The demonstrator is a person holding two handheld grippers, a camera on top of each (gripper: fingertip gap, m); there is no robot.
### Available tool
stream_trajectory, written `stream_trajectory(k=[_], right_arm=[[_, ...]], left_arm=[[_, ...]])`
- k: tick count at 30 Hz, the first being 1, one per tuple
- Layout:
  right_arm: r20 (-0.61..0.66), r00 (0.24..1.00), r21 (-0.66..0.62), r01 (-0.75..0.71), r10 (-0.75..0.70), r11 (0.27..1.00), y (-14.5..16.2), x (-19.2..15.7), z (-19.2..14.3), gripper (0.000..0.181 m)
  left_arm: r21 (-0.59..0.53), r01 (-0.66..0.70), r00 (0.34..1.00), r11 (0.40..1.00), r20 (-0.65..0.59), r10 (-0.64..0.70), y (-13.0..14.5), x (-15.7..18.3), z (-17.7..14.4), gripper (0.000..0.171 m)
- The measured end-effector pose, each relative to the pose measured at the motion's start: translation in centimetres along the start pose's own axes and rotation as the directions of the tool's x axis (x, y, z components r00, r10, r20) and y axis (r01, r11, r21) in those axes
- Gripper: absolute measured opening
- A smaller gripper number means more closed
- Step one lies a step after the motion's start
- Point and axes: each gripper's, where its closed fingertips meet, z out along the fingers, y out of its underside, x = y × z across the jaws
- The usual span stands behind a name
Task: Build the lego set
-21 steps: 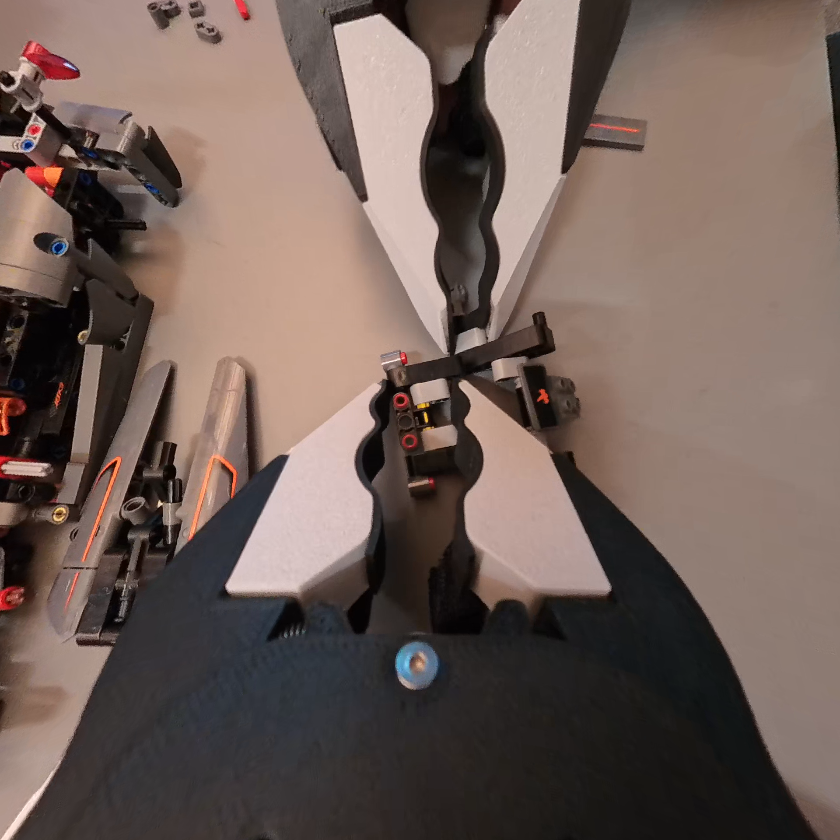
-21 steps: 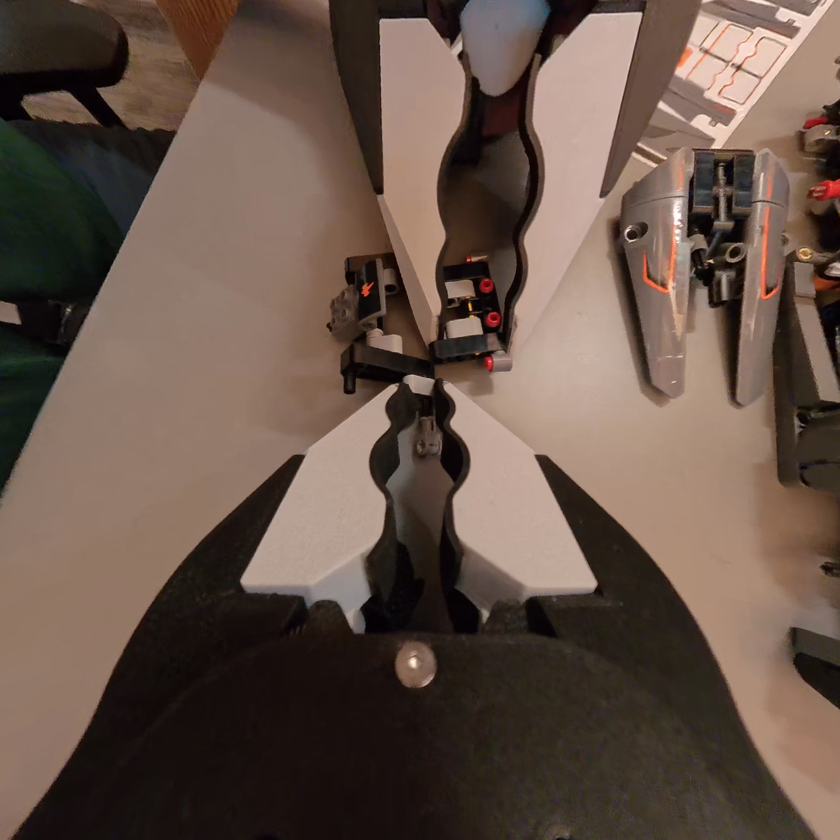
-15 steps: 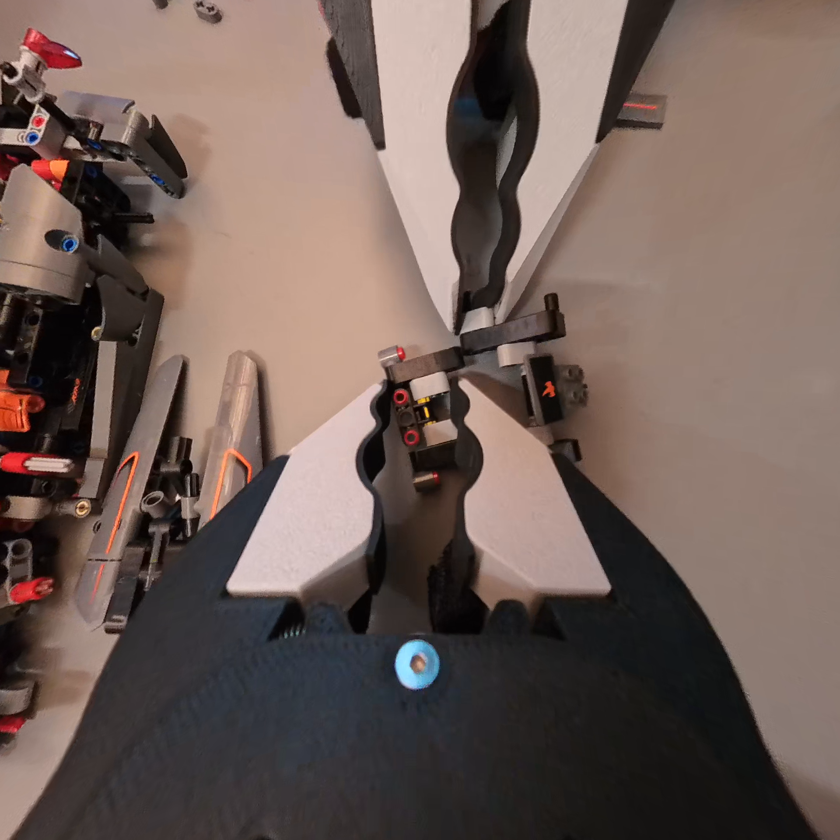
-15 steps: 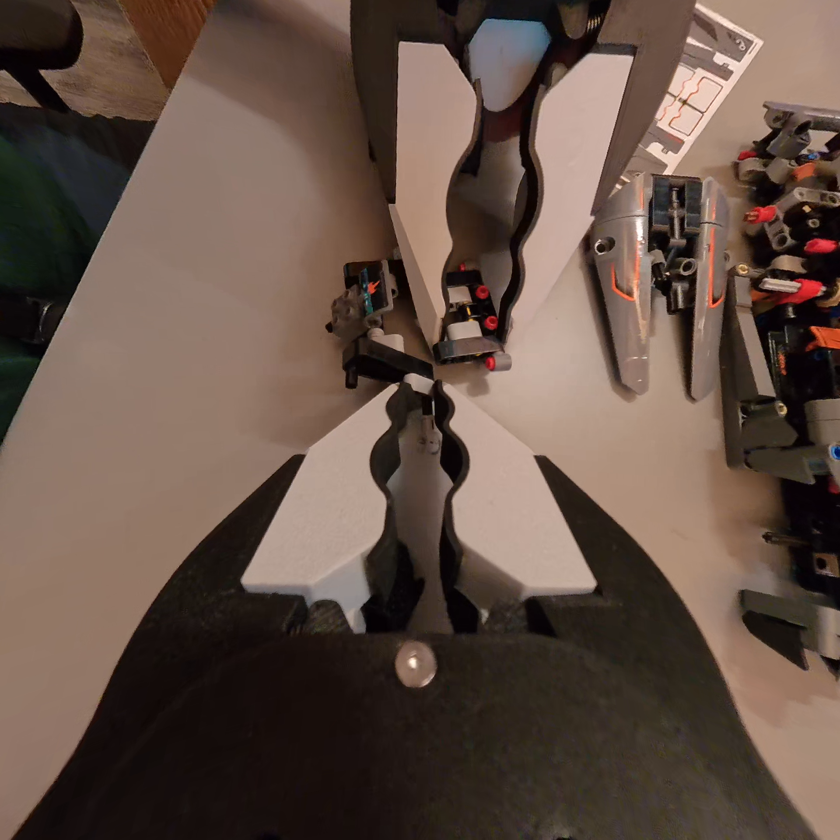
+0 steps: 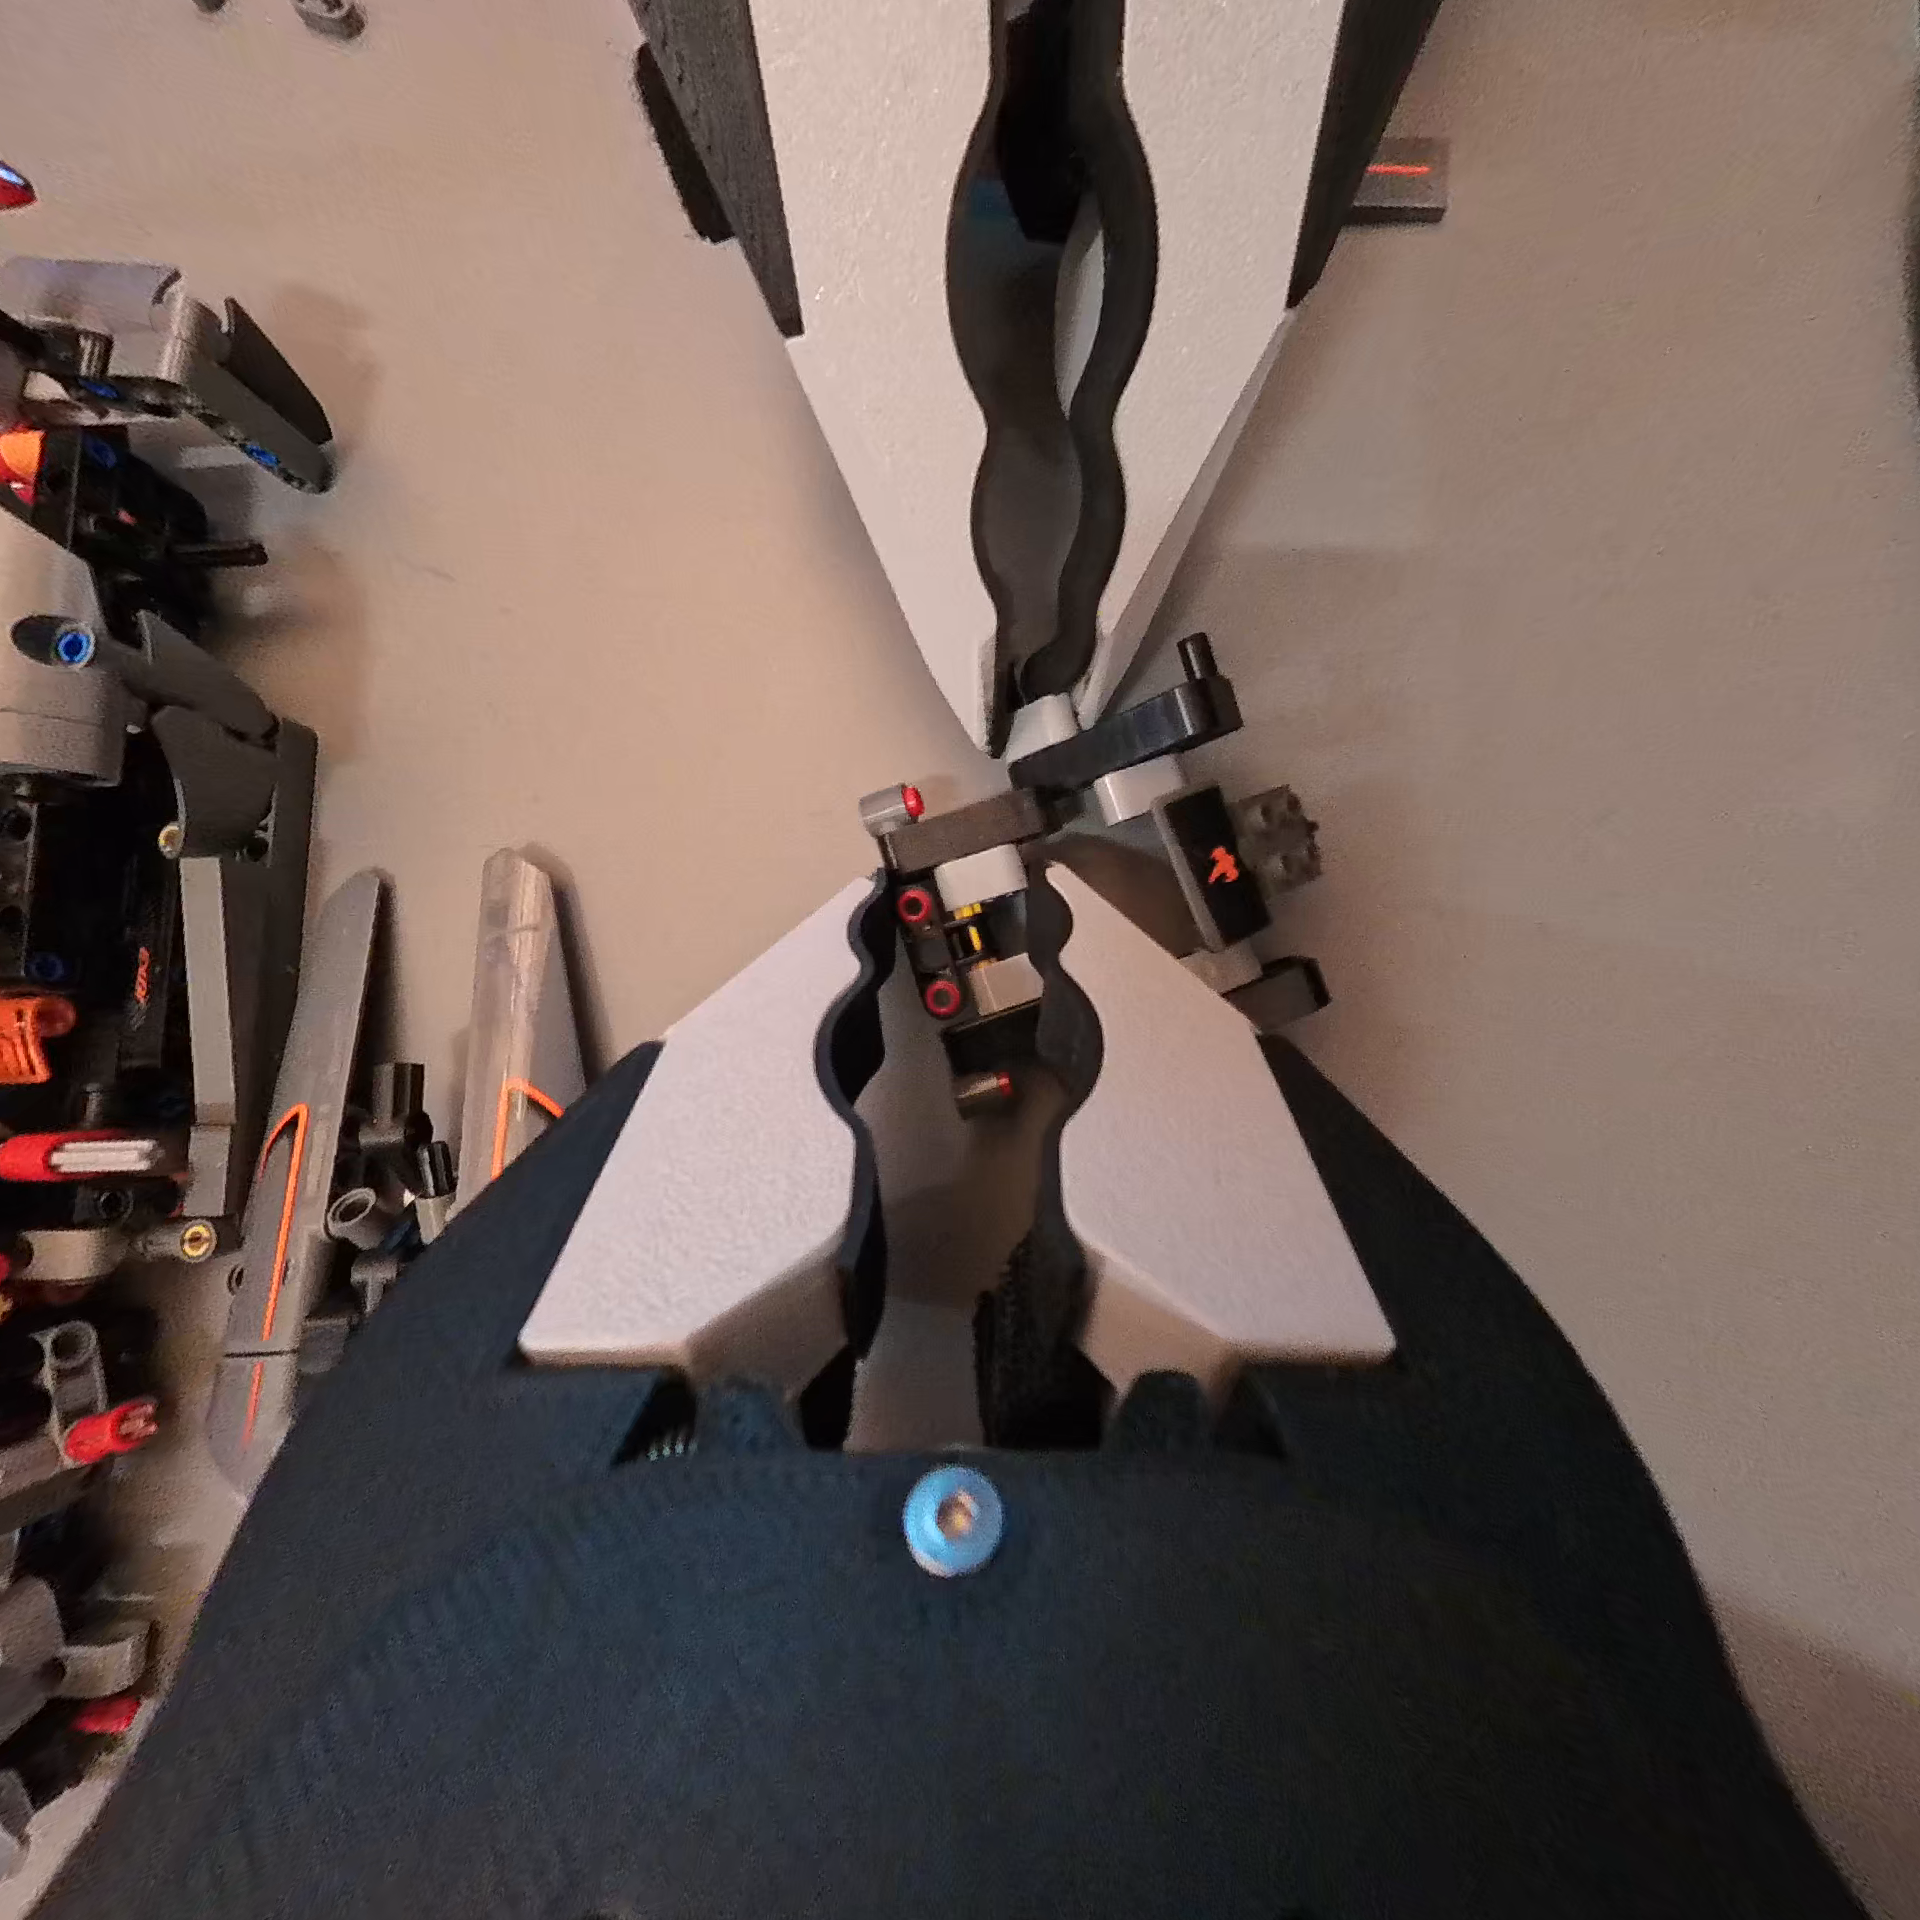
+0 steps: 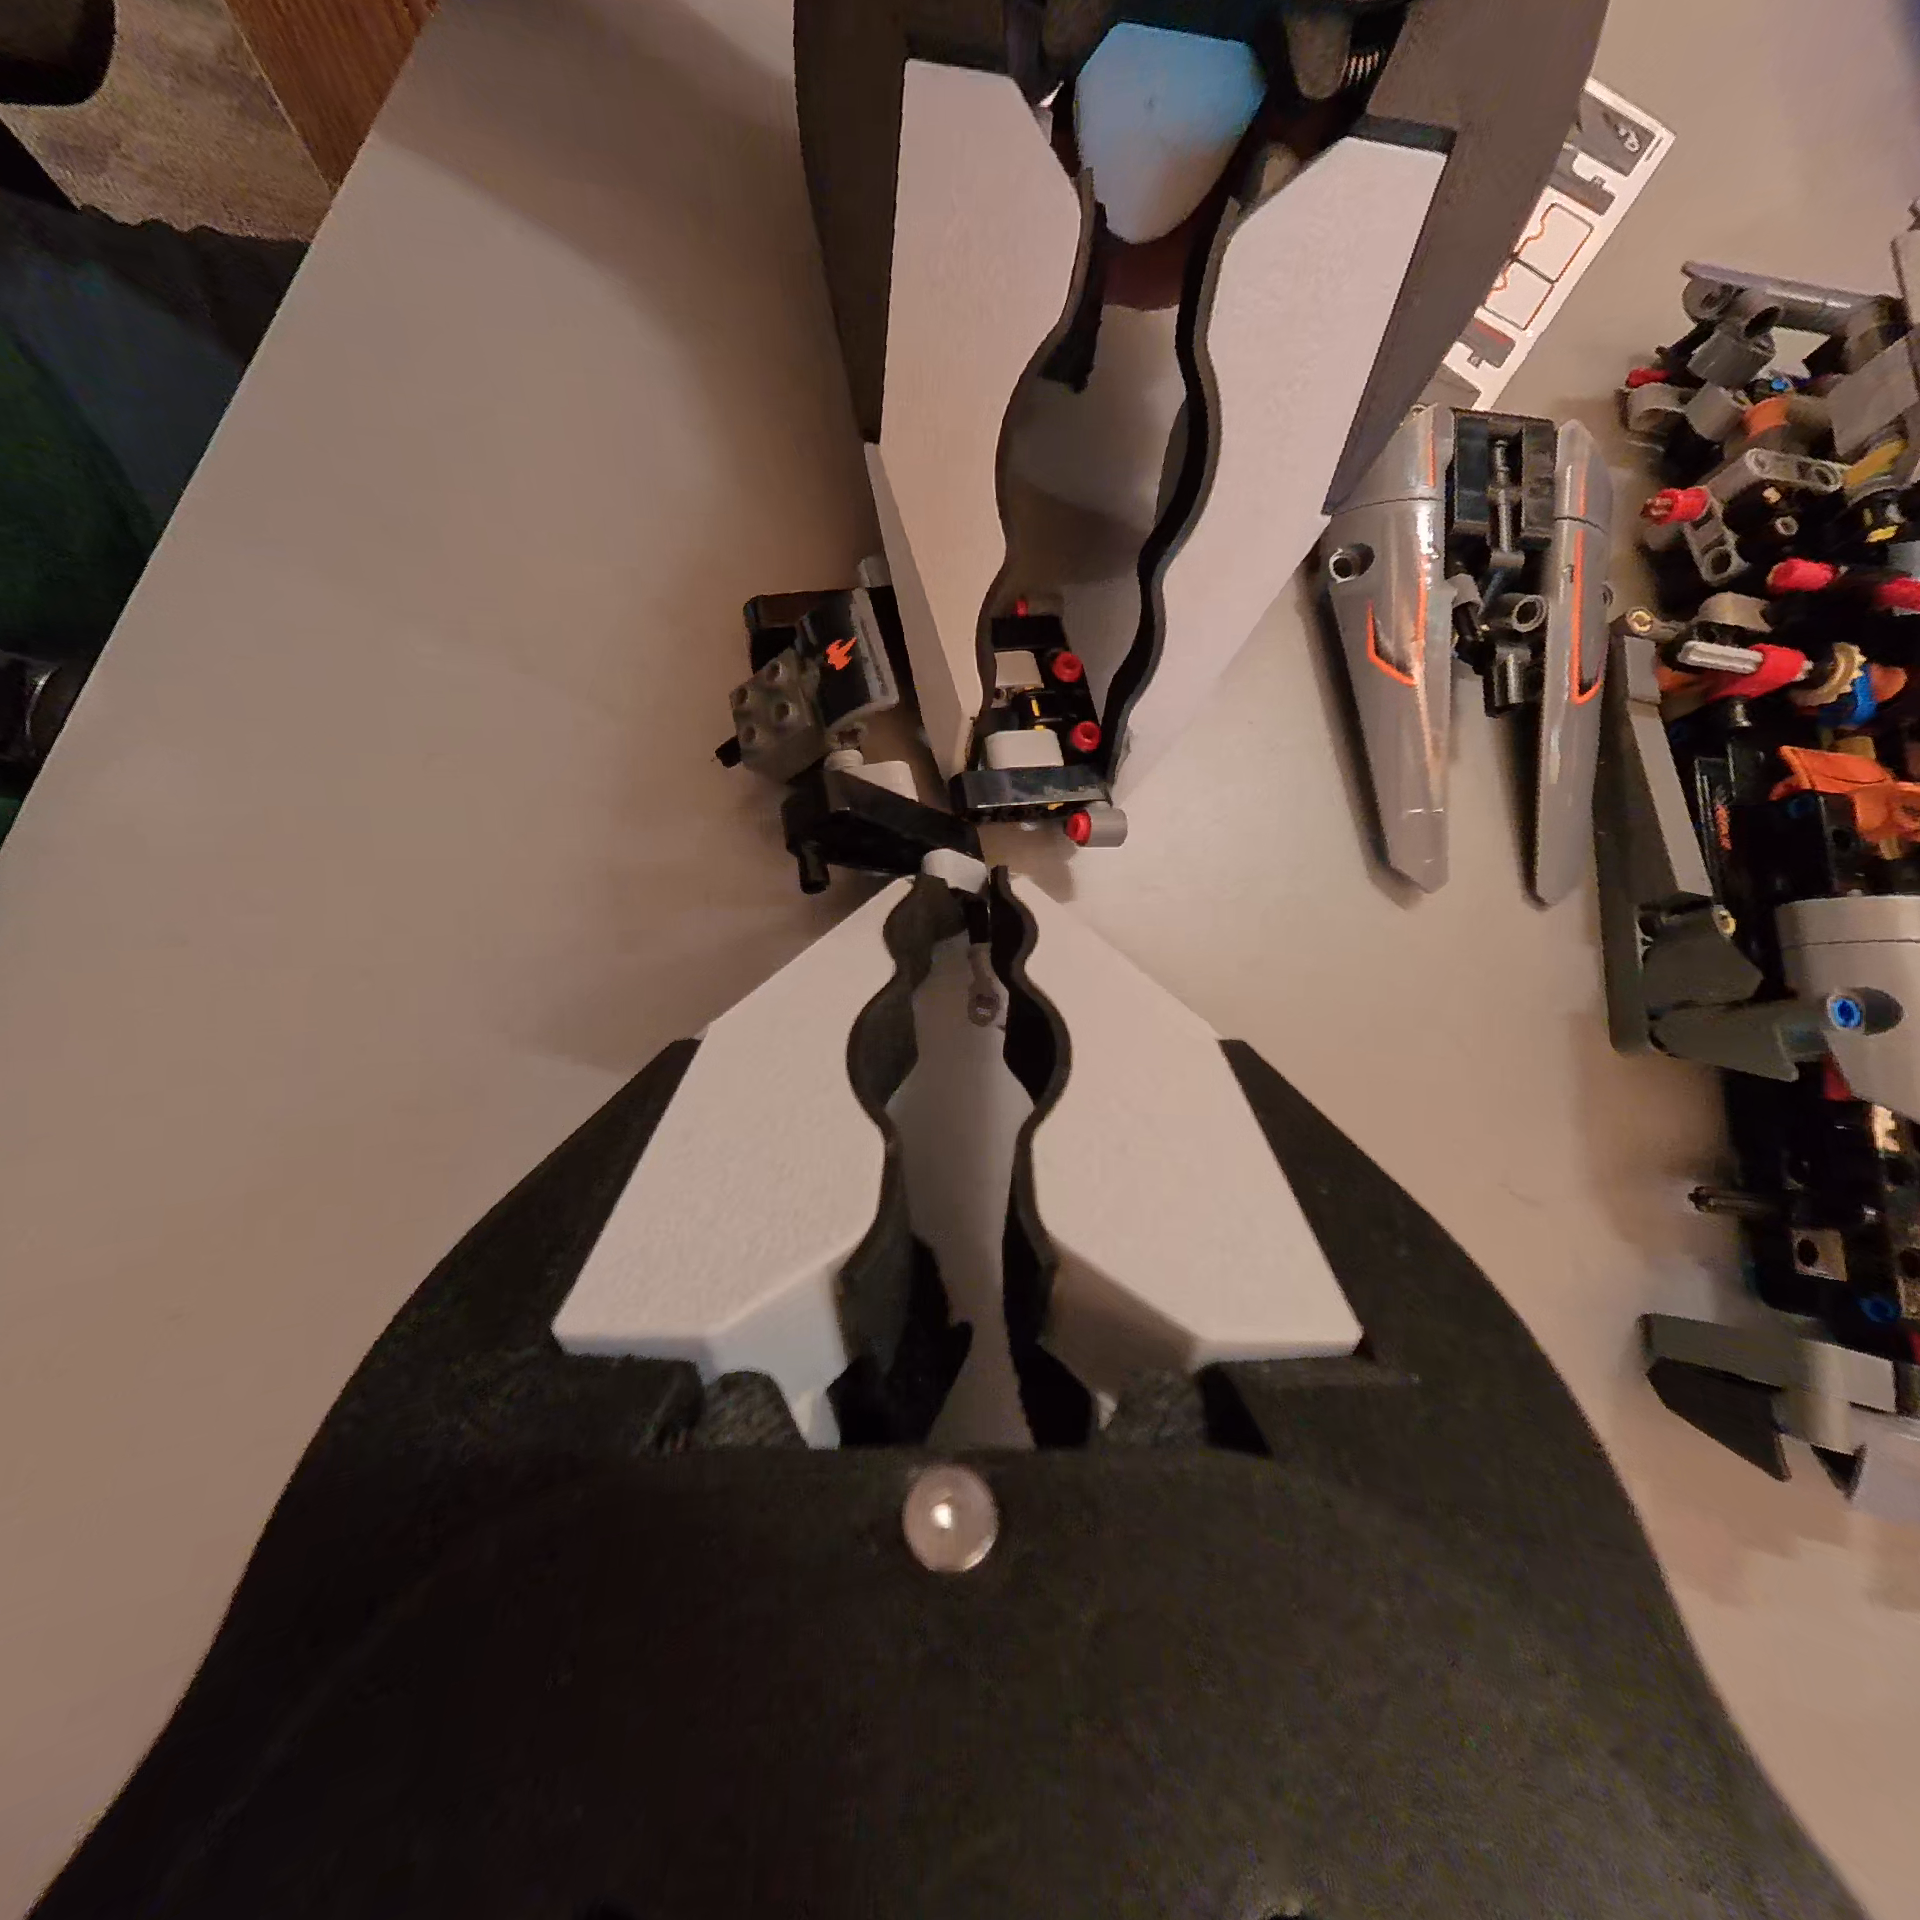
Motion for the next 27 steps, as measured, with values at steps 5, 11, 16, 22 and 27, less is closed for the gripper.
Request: stream_trajectory(k=[5,11,16,22,27], right_arm=[[-0.014,1.0,0.012,0.016,-0.016,1.0,0.0,0.1,0.2,0.008],[-0.012,1.0,0.035,0.022,-0.022,0.999,-0.2,0.1,0.0,0.007],[-0.035,0.998,0.037,0.045,-0.044,0.998,-0.5,0.2,-0.3,0.007],[-0.067,0.994,0.028,0.085,-0.083,0.996,-0.7,0.3,-0.7,0.005],[-0.067,0.993,0.009,0.094,-0.094,0.995,-0.5,0.1,-0.6,0.004]], left_arm=[[0.024,0.015,1.0,1.0,-0.011,-0.015,-0.1,0.0,0.1,0.023],[0.013,0.029,1.0,0.999,0.005,-0.029,0.0,-0.2,0.0,0.023],[-0.008,0.02,1.0,1.0,0.017,-0.02,0.2,-0.3,-0.1,0.023],[-0.024,0.009,1.0,1.0,0.012,-0.009,0.1,-0.3,-0.1,0.023],[-0.018,0.011,1.0,1.0,0.006,-0.011,0.1,-0.3,-0.1,0.023]])
